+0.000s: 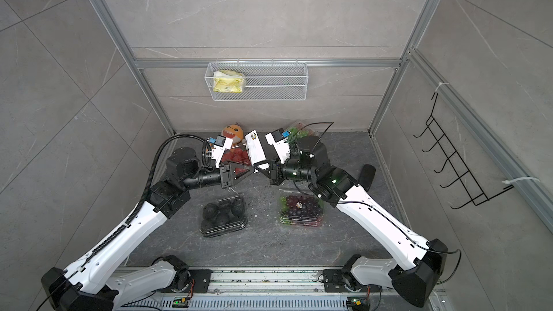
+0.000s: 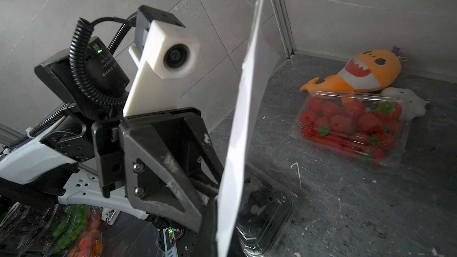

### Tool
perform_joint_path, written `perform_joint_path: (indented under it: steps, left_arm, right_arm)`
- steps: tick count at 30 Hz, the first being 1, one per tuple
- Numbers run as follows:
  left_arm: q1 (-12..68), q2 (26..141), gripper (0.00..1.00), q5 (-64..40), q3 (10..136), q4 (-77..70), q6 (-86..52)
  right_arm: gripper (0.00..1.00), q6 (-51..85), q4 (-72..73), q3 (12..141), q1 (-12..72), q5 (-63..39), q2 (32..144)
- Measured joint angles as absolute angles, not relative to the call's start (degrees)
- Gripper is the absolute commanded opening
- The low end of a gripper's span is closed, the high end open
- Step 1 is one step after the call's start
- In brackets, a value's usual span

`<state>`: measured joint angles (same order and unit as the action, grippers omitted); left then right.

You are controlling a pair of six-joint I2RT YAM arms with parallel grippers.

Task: Label fruit boxes
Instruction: Tear off the label from the label sticker.

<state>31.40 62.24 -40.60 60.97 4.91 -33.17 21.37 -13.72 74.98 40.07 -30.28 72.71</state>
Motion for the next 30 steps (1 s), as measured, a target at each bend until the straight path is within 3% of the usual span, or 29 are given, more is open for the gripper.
perform_joint_path:
  steps: [5, 10, 30]
  left_arm:
    - [31.4, 62.3, 0.18, -40.5, 61.0, 5.0, -32.9]
    - [31.4, 62.3, 0.0, -40.1, 61.0, 5.2, -32.7]
    - [31.1, 61.1, 0.0, -32.1, 61.0, 10.2, -30.5]
  right_arm:
    - [0.0, 21.4, -13.7, 75.0, 39.9, -30.2, 72.7]
    - [0.0, 21.4, -13.7, 75.0, 39.9, -30.7, 72.7]
    - [0.0, 21.3, -13.8, 75.0, 39.9, -29.8, 72.1]
